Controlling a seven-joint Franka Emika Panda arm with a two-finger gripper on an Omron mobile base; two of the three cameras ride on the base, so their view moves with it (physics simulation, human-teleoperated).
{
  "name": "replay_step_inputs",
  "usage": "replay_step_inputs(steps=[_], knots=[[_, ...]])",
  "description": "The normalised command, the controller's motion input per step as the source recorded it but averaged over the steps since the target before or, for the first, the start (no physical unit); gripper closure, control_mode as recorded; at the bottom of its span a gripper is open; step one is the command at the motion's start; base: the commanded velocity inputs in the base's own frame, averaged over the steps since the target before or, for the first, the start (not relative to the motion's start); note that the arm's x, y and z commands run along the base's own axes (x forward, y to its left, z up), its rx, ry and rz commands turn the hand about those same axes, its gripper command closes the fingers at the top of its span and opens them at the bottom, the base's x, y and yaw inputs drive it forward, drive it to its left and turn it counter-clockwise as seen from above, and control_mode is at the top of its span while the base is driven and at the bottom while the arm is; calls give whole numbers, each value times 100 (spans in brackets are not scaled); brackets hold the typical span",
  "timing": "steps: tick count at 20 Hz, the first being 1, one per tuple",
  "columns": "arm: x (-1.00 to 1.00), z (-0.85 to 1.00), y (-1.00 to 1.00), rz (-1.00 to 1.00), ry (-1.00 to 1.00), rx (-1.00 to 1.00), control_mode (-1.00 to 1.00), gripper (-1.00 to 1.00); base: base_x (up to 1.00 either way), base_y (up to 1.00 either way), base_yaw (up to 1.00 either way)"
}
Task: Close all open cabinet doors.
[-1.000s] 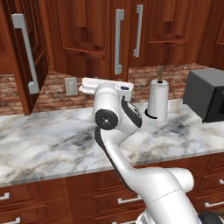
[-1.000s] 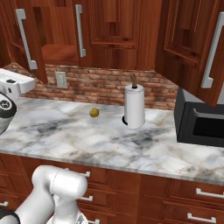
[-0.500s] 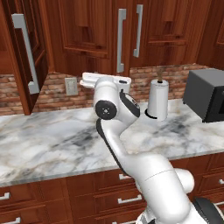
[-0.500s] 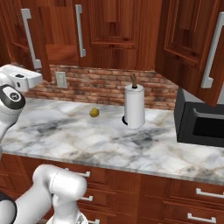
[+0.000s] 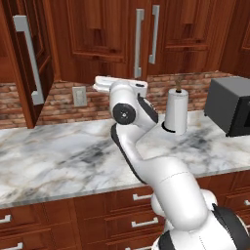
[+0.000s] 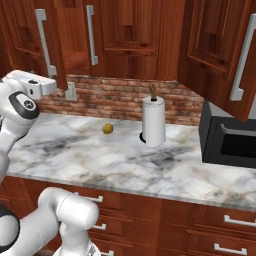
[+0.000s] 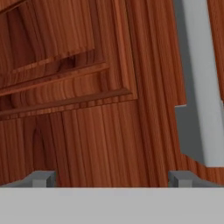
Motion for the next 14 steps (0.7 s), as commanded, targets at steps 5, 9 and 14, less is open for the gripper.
replay_step_inputs(steps=[5,9,14], knots=[[32,0,-23,11,0,0,-100,-100,0,0,0],[32,0,-15,11,0,0,-100,-100,0,0,0],[28,0,-4,9,0,0,-100,-100,0,0,0]])
